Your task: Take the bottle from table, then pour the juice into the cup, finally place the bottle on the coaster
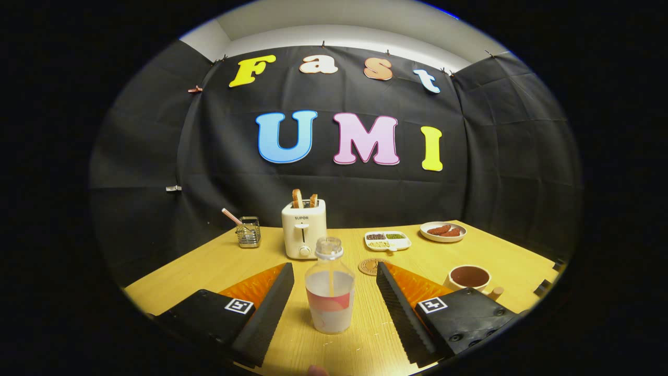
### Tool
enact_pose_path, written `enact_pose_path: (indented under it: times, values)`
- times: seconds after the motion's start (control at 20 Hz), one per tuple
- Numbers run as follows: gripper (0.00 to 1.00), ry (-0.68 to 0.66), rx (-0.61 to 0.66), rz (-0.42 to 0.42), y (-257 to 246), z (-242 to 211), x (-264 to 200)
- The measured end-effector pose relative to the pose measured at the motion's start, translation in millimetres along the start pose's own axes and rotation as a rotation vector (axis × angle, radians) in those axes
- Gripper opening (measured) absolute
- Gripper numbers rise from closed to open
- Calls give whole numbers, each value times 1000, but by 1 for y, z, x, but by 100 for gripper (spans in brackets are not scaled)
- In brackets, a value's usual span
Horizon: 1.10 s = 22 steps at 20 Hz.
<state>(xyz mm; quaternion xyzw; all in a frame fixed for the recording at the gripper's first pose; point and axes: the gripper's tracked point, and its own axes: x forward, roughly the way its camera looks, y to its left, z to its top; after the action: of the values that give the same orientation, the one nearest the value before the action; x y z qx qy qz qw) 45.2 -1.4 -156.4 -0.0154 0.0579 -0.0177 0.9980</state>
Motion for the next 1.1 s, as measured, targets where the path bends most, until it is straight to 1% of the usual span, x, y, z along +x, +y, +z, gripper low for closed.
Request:
enact_pose_path:
  times: [0.45, 0.55, 0.7, 0.8, 0.85, 0.95, 1.1]
  values:
    - [98, 4, -29, -29, 7, -49, 31]
    - [98, 2, -23, -32, 8, -55, 38]
    - [98, -11, -13, -63, 4, -58, 44]
    - [98, -22, -9, -64, 3, -57, 45]
    - [87, -29, 2, -59, 2, -57, 48]
    - [77, -28, 5, -55, 2, -57, 48]
    - [76, 5, -10, -39, 2, -58, 44]
